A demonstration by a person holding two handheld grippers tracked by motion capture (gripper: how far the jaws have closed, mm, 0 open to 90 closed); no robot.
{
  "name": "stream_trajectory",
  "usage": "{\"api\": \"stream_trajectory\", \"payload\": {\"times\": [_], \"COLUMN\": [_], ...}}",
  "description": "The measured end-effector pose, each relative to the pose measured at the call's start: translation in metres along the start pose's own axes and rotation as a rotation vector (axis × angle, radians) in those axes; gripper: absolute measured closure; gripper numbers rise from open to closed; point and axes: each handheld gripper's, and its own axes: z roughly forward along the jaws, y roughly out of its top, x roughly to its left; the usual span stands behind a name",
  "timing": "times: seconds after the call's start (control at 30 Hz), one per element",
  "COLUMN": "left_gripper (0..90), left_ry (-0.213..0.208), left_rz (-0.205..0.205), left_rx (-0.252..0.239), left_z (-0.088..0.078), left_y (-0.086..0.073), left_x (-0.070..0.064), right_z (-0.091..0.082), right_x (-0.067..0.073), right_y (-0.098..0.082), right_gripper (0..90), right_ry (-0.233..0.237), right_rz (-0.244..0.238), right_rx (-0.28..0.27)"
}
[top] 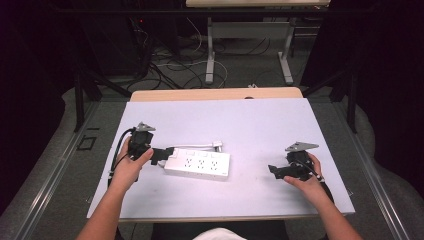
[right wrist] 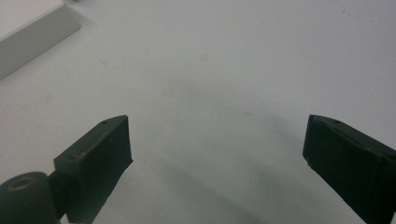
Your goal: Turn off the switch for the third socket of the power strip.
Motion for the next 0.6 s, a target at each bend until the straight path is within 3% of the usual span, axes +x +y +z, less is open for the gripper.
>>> {"api": "stream_trajectory", "payload": {"times": [0.4, 0.6], "left_gripper": [3.2, 3.2], "left_ry": [0.047, 0.072], "left_rz": [-0.091, -0.095], "left_rx": [-0.028, -0.023], "left_z": [-0.011, -0.009], "left_y": [-0.03, -0.044], "left_x": [0.026, 0.035], "right_z": [0.0, 0.0], "right_x": [0.0, 0.0], "right_y": [0.0, 0.0], "right_gripper": [7.4, 7.4], "right_ry": [-0.002, -0.001], "right_rz": [0.0, 0.001], "right_rx": [-0.002, -0.001]}}
